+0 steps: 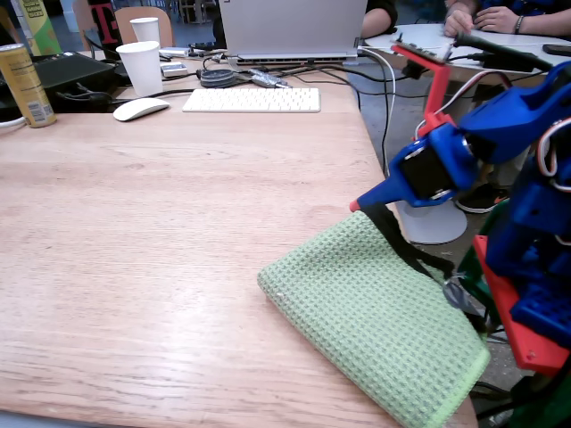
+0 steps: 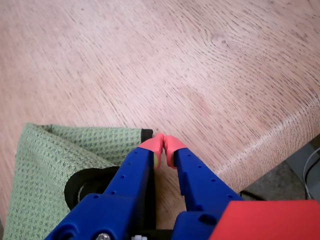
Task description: Clean the table
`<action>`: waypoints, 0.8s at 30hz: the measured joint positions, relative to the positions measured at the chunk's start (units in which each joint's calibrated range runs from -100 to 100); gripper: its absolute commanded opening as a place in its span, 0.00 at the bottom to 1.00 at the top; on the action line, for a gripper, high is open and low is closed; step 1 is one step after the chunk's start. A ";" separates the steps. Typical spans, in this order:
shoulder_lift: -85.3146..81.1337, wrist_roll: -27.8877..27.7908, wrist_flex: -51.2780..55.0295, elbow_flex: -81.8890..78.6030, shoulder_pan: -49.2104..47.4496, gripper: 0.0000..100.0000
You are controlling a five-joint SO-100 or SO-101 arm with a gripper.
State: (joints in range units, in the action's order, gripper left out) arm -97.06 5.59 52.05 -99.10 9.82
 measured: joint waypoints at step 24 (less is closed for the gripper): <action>-0.09 -0.83 -11.68 -0.18 -10.43 0.00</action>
State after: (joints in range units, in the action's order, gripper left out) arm -97.15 4.76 40.37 -99.28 -0.61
